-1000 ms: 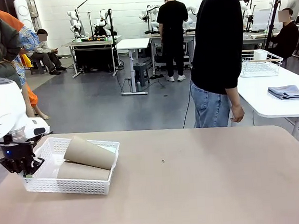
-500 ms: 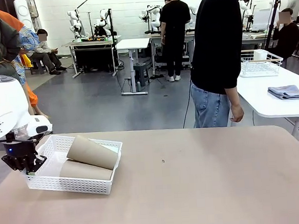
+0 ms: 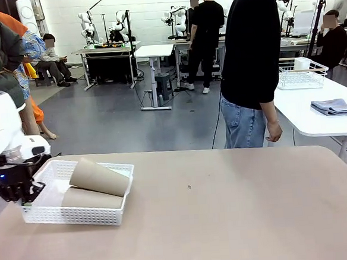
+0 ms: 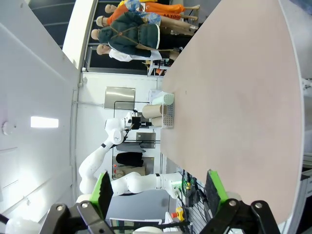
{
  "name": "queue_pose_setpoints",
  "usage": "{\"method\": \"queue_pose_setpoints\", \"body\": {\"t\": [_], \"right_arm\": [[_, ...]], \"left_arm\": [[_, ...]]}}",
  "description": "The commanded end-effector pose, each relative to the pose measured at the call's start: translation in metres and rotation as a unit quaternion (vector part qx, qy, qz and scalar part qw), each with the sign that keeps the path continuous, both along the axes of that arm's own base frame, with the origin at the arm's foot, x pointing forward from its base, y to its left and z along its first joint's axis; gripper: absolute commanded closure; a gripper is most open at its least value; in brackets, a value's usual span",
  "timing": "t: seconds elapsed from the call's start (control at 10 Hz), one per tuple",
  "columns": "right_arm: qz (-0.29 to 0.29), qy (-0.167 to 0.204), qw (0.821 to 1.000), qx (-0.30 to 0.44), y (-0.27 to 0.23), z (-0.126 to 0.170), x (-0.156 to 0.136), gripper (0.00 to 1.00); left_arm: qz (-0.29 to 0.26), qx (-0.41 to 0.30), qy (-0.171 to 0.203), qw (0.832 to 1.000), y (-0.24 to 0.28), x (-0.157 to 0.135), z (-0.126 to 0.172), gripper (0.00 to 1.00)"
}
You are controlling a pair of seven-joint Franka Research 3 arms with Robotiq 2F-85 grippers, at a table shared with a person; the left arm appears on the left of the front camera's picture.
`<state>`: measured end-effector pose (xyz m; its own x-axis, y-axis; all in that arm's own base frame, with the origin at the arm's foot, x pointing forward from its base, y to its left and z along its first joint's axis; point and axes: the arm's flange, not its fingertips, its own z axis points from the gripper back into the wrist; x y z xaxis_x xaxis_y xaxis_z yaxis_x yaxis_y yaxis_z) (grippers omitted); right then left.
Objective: Clean and organize the cups into the basket.
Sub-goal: Move the Organizing basket back to the left side of the table.
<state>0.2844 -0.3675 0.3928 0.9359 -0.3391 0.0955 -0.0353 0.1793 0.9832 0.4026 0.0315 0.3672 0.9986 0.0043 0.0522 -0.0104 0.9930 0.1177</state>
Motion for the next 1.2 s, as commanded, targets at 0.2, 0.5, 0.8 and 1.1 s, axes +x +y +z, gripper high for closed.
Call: {"method": "queue_pose_setpoints", "body": {"t": [0.2,0.5,0.8,1.1], "right_arm": [[-0.004,0.001,1.0,-0.004,0.004,-0.001,-0.002,0.0],[-0.004,0.001,1.0,-0.004,0.004,-0.001,-0.002,0.0],[-0.004,0.001,1.0,-0.004,0.004,-0.001,-0.002,0.0],[-0.004,0.001,1.0,-0.004,0.004,-0.001,-0.002,0.0]], "left_arm": [[0.044,-0.015,0.016,0.999,0.067,-0.009,-0.004,0.95],[0.009,0.003,0.012,1.0,0.065,-0.001,-0.014,0.95],[-0.02,0.016,0.009,1.0,0.051,0.016,-0.026,0.95],[-0.028,0.024,0.011,0.999,0.043,0.023,-0.03,0.95]]}}
